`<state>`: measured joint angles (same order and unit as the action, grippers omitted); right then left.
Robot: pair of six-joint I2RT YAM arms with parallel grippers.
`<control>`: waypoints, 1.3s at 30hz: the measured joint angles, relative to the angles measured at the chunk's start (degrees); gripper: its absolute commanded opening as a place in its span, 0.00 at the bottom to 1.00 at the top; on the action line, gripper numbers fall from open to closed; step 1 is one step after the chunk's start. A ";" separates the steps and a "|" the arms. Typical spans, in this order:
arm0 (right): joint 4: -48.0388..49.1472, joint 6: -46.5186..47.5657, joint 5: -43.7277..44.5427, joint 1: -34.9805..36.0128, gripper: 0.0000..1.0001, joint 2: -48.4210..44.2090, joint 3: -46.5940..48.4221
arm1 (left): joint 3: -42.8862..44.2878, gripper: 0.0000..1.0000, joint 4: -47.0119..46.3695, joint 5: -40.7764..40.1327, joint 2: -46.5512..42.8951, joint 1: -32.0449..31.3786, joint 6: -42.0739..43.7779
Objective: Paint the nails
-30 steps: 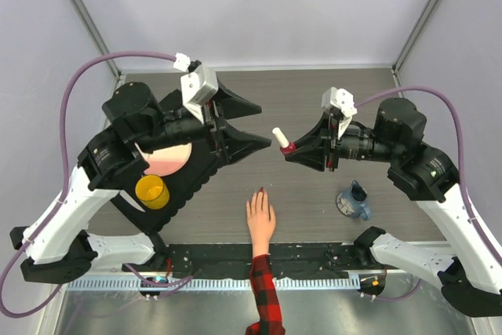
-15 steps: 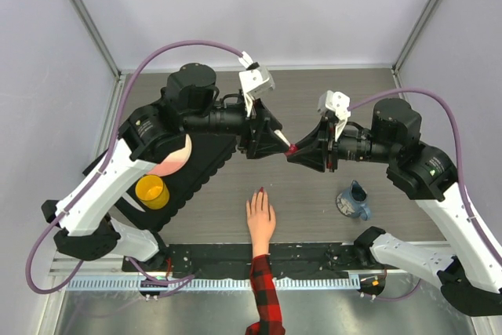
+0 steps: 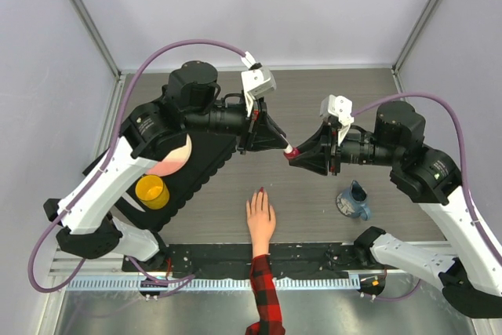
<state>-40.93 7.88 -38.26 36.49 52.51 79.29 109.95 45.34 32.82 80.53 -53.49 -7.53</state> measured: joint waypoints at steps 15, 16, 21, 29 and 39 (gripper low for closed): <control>3.91 -8.61 24.55 0.04 0.95 -7.74 -8.55 | -0.17 0.00 0.63 -14.47 0.35 -0.15 3.08; 3.91 -10.19 28.37 0.04 0.95 -9.92 -10.49 | -0.66 0.00 0.61 -17.03 0.52 -0.02 3.63; 2.05 -16.68 39.50 0.02 0.96 -18.69 -16.17 | -6.03 0.00 -2.29 -27.21 3.63 2.25 4.07; -2.32 -26.38 45.29 0.02 0.98 -30.12 -20.46 | -16.39 0.00 -16.17 -36.89 19.47 6.29 3.65; -9.38 -32.41 50.31 0.02 0.98 -36.68 -20.70 | -13.20 0.00 -26.53 -37.77 39.82 11.93 2.56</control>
<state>-50.30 -24.53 12.05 36.51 15.84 58.59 96.75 18.81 -4.95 120.36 -41.56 -4.97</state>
